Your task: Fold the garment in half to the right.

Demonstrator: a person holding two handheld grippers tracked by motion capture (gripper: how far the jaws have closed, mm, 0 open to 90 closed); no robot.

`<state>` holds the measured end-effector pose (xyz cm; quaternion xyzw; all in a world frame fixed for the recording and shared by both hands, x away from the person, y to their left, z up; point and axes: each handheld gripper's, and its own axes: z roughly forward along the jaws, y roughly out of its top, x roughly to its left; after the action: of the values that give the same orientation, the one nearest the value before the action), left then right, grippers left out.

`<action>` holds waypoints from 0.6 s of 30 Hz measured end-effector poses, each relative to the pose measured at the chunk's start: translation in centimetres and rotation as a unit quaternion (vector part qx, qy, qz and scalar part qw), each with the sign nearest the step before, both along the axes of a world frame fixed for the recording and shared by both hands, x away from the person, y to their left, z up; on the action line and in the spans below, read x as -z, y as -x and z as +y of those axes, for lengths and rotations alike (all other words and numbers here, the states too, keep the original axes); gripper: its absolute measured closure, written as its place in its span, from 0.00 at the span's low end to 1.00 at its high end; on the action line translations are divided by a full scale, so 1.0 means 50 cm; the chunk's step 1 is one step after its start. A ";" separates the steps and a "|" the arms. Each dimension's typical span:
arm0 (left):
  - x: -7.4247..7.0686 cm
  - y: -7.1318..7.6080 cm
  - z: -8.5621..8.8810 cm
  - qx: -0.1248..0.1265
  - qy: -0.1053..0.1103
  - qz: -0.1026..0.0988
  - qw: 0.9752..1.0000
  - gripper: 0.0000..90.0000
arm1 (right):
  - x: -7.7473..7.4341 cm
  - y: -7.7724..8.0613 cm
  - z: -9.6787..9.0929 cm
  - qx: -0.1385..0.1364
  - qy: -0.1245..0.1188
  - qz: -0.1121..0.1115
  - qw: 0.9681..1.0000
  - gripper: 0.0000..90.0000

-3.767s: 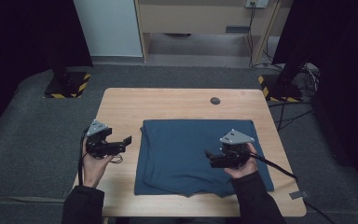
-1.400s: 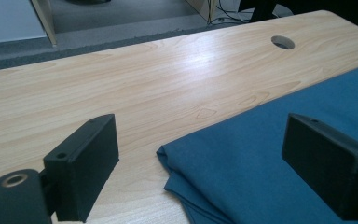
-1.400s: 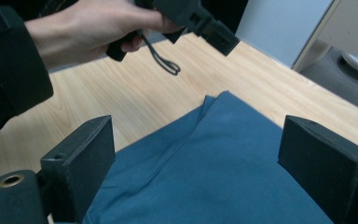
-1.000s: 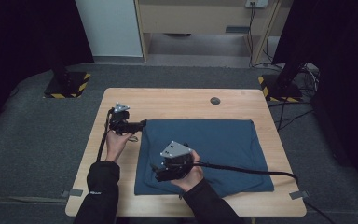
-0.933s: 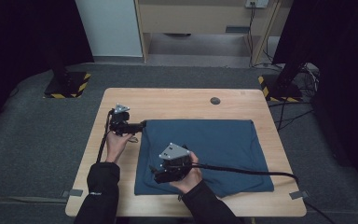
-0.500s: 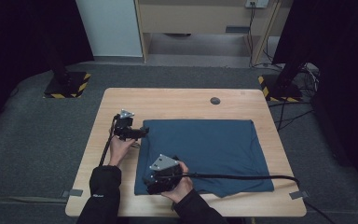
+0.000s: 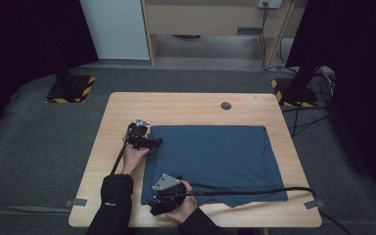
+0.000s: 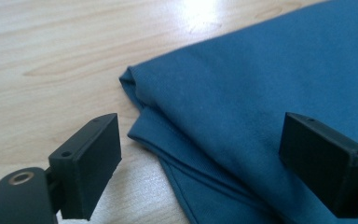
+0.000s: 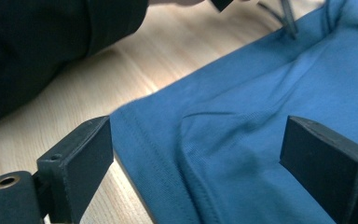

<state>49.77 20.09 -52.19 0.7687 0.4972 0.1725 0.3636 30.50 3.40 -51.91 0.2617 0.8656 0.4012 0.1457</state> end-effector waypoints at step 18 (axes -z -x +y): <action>0.023 -0.013 -0.010 0.006 -0.016 0.004 1.000 0.15 | 0.037 -0.008 0.024 0.004 0.022 0.024 0.999 0.10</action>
<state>50.39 19.56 -53.32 0.7785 0.4909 0.1750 0.3498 30.91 4.62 -53.75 0.2713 0.8766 0.3749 0.1322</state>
